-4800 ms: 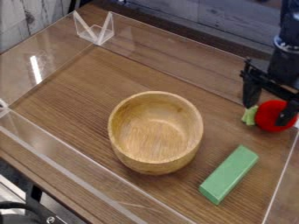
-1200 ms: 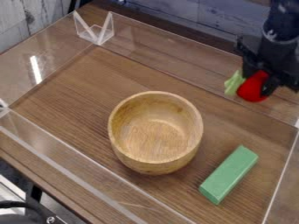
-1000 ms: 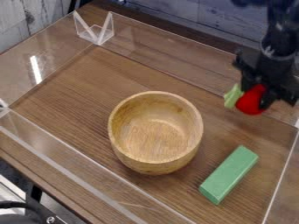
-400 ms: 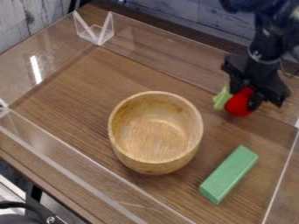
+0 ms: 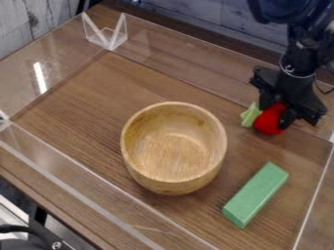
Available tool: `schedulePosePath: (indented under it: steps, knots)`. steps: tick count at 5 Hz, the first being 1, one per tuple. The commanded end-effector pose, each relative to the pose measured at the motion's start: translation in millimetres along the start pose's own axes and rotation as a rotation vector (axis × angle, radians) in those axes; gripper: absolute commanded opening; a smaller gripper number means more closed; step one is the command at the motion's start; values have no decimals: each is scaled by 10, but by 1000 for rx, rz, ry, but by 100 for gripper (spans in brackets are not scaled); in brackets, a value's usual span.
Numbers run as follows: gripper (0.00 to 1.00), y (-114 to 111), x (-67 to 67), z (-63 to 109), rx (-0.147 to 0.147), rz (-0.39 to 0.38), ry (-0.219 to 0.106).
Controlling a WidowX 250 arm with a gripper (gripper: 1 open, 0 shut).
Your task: Move the red object to the left side of the table
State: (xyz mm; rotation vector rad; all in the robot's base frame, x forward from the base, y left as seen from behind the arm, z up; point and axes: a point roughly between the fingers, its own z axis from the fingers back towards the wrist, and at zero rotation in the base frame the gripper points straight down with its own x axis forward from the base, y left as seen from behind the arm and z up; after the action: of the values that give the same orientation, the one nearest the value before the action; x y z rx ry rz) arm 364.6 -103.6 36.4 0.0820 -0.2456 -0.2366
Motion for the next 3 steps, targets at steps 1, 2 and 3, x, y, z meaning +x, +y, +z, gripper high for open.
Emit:
schedulePosePath:
  steps: [1, 2, 3]
  knots:
    - [0, -3, 155, 56, -4, 4, -49]
    - [0, -33, 129, -16, -6, -1, -43]
    - [0, -41, 101, -47, -8, -2, -41]
